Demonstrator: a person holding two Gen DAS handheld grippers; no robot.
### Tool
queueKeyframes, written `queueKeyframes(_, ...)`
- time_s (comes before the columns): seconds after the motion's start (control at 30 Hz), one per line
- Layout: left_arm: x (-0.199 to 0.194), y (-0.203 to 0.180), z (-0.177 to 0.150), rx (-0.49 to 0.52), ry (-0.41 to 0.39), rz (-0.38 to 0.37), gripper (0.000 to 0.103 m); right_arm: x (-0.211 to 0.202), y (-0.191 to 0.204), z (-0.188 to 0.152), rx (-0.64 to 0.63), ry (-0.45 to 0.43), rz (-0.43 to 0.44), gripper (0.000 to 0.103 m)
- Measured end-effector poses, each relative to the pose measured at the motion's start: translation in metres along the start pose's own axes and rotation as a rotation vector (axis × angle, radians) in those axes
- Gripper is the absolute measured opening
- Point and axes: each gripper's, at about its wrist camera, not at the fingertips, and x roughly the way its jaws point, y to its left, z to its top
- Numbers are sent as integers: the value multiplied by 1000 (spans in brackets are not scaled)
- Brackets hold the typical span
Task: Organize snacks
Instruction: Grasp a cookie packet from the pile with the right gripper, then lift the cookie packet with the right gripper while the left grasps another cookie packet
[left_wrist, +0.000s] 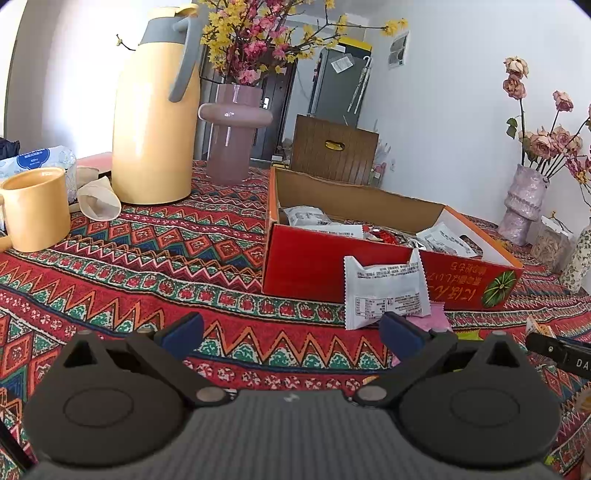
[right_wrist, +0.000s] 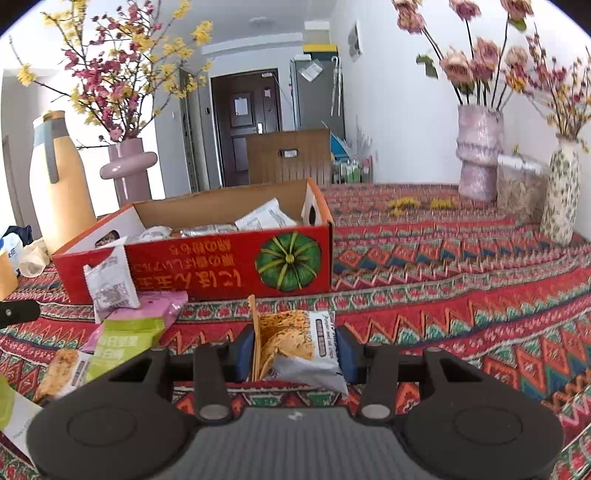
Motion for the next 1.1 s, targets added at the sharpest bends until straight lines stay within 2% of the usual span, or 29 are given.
queueKeyframes(0.17,2,-5,3,26,40,17,103,1,2,-1,-3,-4,13,45)
queueKeyframes(0.33,-2,-17,9,43,104,-10,103,1,1,-2,-1,-5,21,45)
queueKeyframes(0.47,-2,-34,14,60,183,-37,103,0,1,-3,3,-10,26,45)
queueKeyframes(0.77,22,-69,5,77,357,-18,103,-3,0,-4,9,-25,36,45)
queueKeyframes(0.93,30,-80,-2,83,402,2,93,-5,-2,-4,11,-37,51,45)
queueKeyframes(1.03,30,-84,-4,91,396,15,90,-5,-2,-4,13,-43,61,45)
queueKeyframes(1.1,28,-86,-5,101,389,23,78,-6,-3,-4,14,-47,67,45)
